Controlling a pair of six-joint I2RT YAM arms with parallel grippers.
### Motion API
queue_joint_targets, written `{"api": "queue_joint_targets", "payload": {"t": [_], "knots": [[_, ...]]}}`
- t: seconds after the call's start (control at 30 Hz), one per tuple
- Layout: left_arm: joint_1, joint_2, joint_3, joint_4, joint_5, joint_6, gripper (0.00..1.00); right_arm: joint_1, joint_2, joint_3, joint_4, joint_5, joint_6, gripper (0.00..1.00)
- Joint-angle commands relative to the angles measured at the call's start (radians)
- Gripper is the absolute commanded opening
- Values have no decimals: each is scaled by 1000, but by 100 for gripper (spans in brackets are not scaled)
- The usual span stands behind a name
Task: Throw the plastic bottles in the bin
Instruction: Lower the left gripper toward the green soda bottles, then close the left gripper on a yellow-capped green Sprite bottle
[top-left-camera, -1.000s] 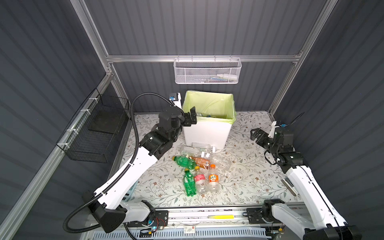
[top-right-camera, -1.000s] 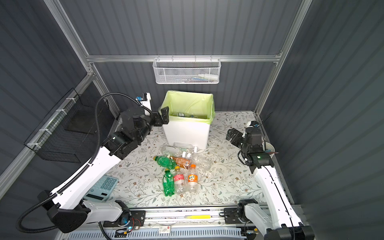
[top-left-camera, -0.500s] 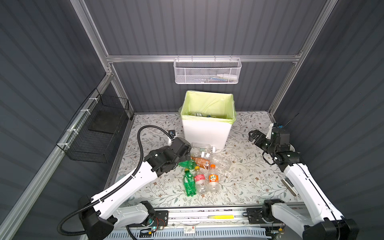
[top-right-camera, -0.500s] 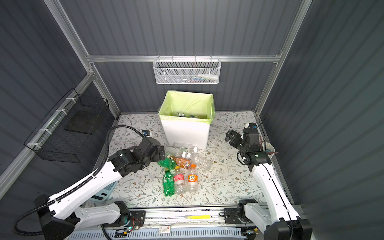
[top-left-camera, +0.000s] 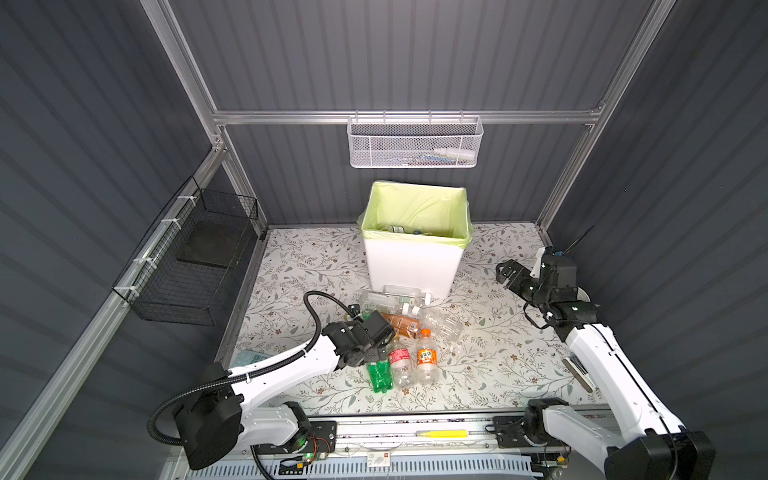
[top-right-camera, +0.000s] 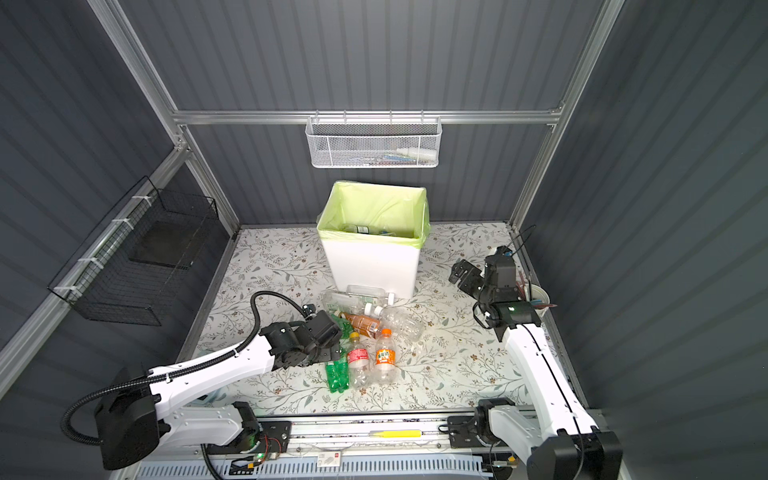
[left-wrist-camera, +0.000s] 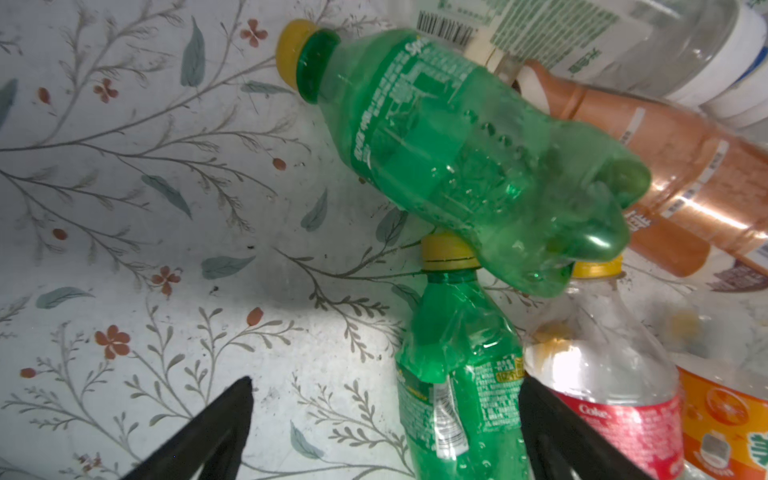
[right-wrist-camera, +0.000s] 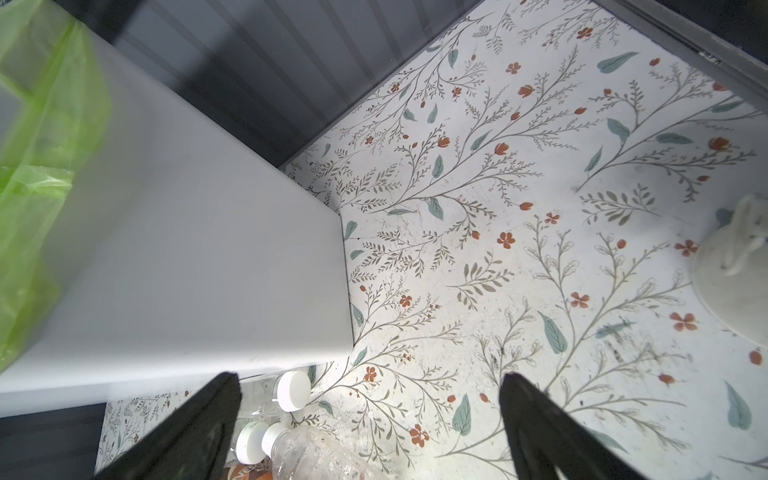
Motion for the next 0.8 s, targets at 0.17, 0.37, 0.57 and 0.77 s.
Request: {"api": "queue_joint_targets", "payload": {"t": [0.17,0.37,0.57,0.77], "knots": [[-6,48,-52,116,126,11,99,3,24,-12,8,-17,7,99],[-7,92,-63,119,144,10,98,2,21,-21,7,-14,6,99],[-6,120,-77,71,106,-36,88,2,11,-31,1,-2,2,99],[-5,106,-81,11,43,-77,86,2,9,-32,-4,0,1,99]]}}
